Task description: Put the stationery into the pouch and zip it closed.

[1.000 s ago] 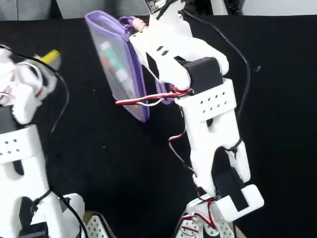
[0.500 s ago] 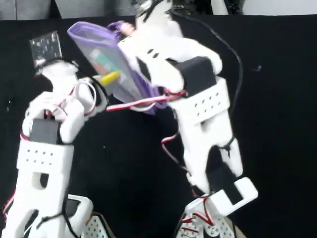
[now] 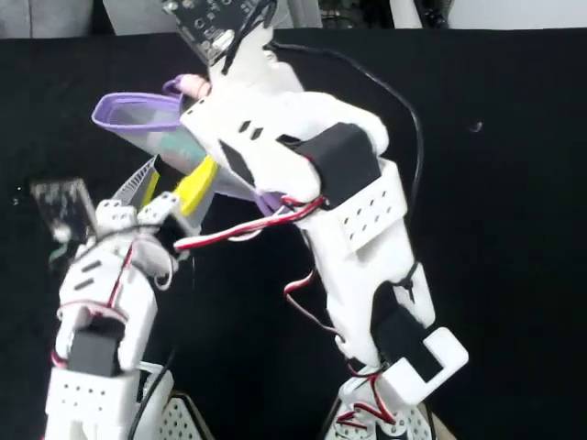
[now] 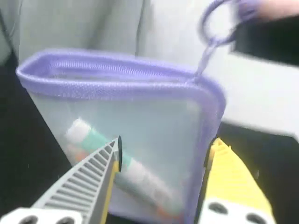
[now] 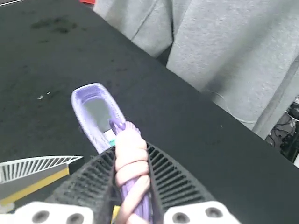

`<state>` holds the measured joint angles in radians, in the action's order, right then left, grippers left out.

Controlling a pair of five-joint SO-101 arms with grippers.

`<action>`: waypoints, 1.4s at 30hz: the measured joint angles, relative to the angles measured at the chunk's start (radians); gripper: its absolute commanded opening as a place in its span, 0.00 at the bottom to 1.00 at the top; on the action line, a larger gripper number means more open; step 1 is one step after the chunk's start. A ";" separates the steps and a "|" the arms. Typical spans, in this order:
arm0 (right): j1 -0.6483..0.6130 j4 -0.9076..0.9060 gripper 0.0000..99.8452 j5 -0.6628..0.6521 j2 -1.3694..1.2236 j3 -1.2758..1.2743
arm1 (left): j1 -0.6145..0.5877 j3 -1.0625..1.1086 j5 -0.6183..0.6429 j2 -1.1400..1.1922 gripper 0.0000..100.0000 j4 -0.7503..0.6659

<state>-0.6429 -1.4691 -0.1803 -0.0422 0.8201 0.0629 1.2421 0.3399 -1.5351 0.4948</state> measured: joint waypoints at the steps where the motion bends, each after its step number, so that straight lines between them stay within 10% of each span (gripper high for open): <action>1: -0.008 0.000 0.01 0.000 0.000 0.000 | 0.003 0.028 0.000 -0.041 0.30 -0.012; 18: -0.023 -0.074 0.01 0.000 0.000 0.049 | -0.140 0.063 -0.038 0.014 0.27 -0.069; 42: -0.023 -0.092 0.01 0.000 0.000 0.049 | 0.041 0.143 -0.259 0.038 0.26 -0.284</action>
<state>-0.6659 -1.5612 -0.1803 -0.0422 0.8692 0.1043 1.3848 0.0806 -1.4968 0.2110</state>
